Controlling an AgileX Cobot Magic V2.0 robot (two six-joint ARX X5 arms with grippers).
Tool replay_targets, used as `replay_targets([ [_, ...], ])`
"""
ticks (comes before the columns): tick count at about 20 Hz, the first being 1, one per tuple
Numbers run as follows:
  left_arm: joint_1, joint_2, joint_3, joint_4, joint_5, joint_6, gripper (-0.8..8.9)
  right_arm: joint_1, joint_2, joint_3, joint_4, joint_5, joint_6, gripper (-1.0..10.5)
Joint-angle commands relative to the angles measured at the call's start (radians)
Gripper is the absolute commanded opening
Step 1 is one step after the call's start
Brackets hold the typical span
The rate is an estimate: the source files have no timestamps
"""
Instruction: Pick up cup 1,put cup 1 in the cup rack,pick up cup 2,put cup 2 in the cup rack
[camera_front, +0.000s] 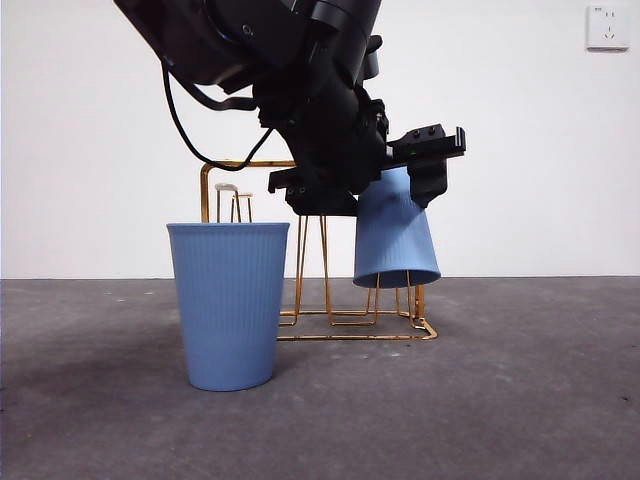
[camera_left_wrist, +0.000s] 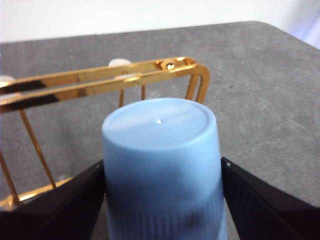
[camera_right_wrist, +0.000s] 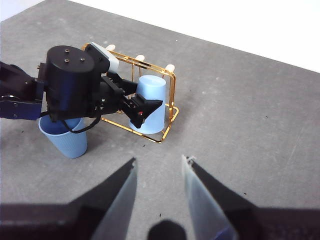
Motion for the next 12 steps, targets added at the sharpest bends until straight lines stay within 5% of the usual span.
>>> replay_targets([
  [1, -0.014, 0.014, -0.011, -0.06, 0.004, -0.039, -0.08, 0.0, -0.002, -0.008, 0.015, 0.003, -0.01, 1.6],
  [6, -0.021, 0.014, -0.011, -0.12, 0.077, -0.076, 0.11, 0.0, -0.002, -0.008, 0.023, 0.003, -0.011, 1.6],
  [10, -0.021, 0.014, -0.01, -0.156, 0.087, -0.079, 3.45, 0.0, -0.002, -0.008, 0.022, 0.003, -0.014, 1.6],
  [12, -0.019, 0.014, -0.007, -0.187, 0.087, -0.079, 4.14, 0.0, -0.002, -0.008, 0.022, 0.003, -0.014, 1.6],
])
